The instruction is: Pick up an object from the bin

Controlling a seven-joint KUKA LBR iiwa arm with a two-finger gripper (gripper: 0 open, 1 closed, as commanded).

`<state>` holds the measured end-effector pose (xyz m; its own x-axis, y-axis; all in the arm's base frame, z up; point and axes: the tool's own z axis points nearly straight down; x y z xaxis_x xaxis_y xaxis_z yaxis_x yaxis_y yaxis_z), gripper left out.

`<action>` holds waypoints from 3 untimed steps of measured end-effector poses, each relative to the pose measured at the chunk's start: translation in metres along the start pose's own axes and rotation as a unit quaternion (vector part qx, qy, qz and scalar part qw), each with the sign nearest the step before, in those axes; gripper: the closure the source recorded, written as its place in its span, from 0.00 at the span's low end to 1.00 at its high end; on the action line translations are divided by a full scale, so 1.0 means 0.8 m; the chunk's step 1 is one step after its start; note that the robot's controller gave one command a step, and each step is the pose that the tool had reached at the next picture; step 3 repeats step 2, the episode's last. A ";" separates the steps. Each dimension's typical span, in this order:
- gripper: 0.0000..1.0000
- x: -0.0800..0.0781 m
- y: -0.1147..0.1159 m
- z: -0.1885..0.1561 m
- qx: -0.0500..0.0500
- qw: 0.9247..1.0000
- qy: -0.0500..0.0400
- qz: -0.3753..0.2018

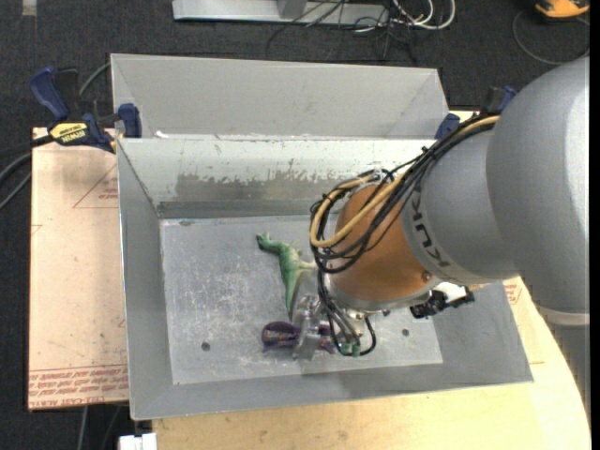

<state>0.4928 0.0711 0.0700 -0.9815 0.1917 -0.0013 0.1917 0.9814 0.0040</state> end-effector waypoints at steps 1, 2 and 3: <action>1.00 -0.006 0.009 -0.100 -0.001 1.000 -0.003 -0.005; 1.00 -0.016 0.016 -0.235 -0.001 0.999 -0.001 -0.033; 1.00 -0.016 0.016 -0.235 -0.001 0.999 -0.001 -0.033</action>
Offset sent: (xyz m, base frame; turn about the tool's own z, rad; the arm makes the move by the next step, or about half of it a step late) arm 0.0135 0.0093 0.1884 -0.0669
